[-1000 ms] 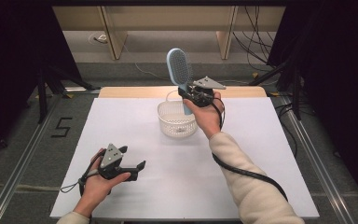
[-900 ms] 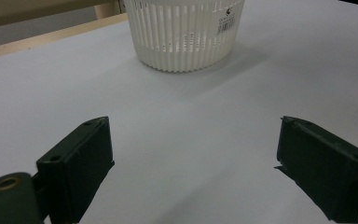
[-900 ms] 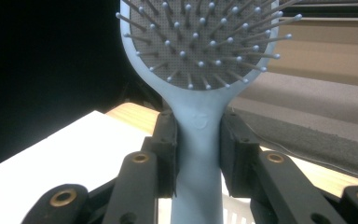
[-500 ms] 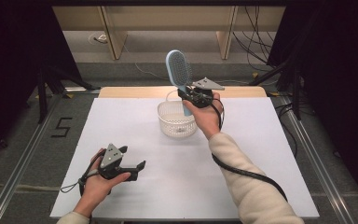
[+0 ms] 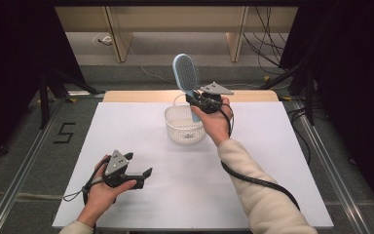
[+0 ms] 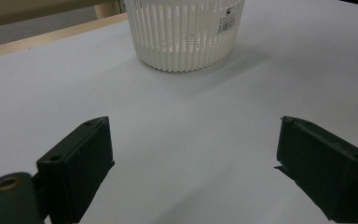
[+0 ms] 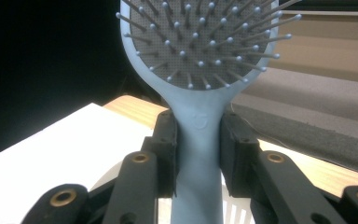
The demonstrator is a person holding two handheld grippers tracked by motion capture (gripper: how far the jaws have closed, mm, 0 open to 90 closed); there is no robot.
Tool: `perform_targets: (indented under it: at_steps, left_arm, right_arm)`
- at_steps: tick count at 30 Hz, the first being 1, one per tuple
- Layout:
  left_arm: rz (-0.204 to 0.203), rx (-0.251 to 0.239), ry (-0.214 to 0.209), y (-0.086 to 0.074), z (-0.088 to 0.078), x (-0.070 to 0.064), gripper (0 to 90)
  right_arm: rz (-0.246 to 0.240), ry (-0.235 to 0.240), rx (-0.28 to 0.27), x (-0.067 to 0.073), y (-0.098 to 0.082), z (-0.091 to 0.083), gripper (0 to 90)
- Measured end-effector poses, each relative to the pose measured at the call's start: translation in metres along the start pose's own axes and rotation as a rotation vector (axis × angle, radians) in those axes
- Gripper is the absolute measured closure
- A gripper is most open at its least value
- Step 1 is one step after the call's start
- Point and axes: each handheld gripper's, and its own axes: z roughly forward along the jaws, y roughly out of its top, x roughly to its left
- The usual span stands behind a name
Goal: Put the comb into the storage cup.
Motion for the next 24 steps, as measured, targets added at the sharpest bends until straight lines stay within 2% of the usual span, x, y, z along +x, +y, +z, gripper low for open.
perform_targets:
  at_steps: [24]
  left_arm:
    - [0.0,-0.001,0.0,0.0,-0.0001,0.0001,10.1]
  right_arm:
    - [-0.007,-0.005,0.005,0.001,-0.0033,0.0029,70.2]
